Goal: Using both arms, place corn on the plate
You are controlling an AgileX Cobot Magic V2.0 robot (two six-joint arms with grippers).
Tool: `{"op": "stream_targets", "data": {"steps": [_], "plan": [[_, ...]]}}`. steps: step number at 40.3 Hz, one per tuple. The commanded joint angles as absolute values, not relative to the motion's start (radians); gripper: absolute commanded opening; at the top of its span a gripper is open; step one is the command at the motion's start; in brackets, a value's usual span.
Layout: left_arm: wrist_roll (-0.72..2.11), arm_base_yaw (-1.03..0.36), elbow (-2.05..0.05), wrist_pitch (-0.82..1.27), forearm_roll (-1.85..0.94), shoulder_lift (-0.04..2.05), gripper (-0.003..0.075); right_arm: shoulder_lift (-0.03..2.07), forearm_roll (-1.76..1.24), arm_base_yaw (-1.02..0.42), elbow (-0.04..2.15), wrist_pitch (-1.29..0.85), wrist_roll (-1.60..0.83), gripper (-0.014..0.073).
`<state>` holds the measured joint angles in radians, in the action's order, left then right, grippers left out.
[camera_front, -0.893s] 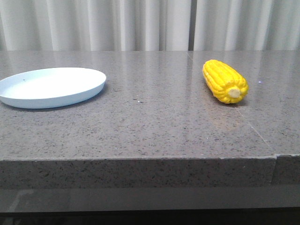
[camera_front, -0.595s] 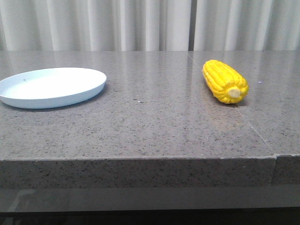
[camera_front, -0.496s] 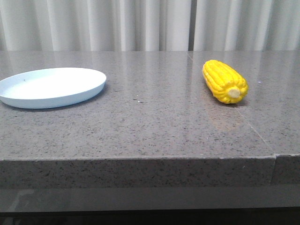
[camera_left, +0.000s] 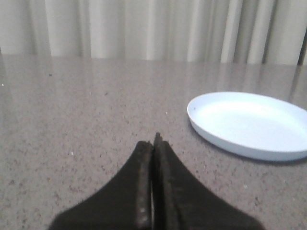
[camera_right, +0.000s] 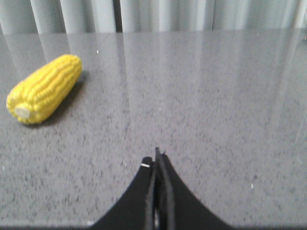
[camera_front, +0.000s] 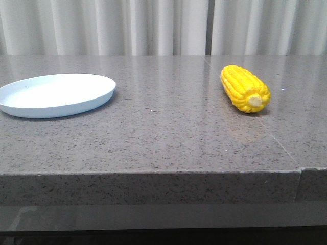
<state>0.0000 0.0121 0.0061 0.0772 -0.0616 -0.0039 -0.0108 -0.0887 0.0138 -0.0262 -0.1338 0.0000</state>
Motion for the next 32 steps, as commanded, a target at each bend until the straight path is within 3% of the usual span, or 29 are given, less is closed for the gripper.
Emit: {"op": "stream_targets", "data": {"steps": [1,7,14,20,29,32], "plan": [[0.000,0.011,0.007,-0.128,-0.068,-0.024,-0.0020,-0.023,-0.088,0.011,0.008,-0.008,-0.011,-0.0067],[0.007,0.011,-0.069,-0.201,-0.066,-0.020,-0.0020,-0.022,-0.088,0.011,0.113,-0.038,-0.011,-0.0067],[0.007,0.011,-0.319,0.097,0.040,0.078,-0.0020,0.054,-0.115,0.011,0.338,-0.208,-0.011,-0.0066],[0.007,0.011,-0.486,0.264,0.055,0.272,-0.0020,0.266,-0.152,0.011,0.501,-0.299,-0.010,-0.0062],[0.007,0.011,-0.548,0.261,0.055,0.403,-0.0017,0.465,-0.150,0.011,0.558,-0.284,-0.011,-0.0062],[0.007,0.011,-0.548,0.261,0.055,0.398,0.0039,0.462,-0.150,0.011,0.558,-0.285,-0.011,-0.0001]]}}
